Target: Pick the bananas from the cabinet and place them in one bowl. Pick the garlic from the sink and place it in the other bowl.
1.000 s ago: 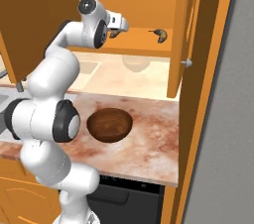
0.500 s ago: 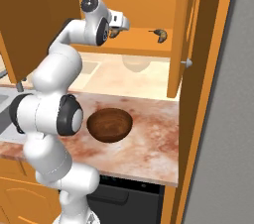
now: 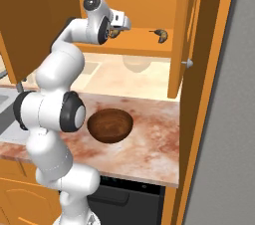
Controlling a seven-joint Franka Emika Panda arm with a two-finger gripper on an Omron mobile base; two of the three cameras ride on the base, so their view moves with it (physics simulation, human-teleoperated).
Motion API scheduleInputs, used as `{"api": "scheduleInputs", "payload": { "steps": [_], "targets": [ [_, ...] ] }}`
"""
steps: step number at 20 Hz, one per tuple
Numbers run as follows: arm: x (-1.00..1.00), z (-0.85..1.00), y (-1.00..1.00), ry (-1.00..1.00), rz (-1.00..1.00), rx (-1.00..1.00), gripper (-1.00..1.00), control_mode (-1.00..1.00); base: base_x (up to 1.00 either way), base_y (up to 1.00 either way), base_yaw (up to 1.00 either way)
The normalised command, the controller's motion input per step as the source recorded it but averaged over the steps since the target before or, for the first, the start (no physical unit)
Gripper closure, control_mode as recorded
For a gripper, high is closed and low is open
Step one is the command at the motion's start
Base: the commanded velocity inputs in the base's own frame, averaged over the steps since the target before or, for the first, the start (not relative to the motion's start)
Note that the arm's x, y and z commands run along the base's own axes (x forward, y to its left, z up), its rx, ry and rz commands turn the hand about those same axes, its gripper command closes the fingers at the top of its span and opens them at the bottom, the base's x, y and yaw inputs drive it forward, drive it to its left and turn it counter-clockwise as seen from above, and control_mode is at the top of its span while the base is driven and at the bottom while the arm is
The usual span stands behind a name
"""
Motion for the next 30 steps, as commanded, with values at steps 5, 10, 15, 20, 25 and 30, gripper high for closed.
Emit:
{"api": "scheduleInputs", "payload": {
  "steps": [5, 10, 15, 20, 25, 30],
  "targets": [
    [0.11, -0.13, -0.01, 0.0, 0.0, 0.0, -1.0, -1.0, 0.0, 0.0, 0.0],
    [0.15, -0.17, -0.05, 0.0, 0.0, 0.0, -1.0, -1.0, 0.0, 0.0, 0.0],
    [0.16, -0.1, -0.02, 0.0, 0.0, 0.0, -1.0, -1.0, 0.0, 0.0, 0.0],
    [0.14, -0.06, -0.01, 0.0, 0.0, 0.0, -1.0, -1.0, 0.0, 0.0, 0.0],
    [0.13, -0.09, 0.0, 0.0, 0.0, 0.0, -1.0, -1.0, 0.0, 0.0, 0.0],
    [0.1, -0.14, 0.0, 0.0, 0.0, 0.0, 1.0, -1.0, 0.0, 0.0, 0.0]
  ]
}}
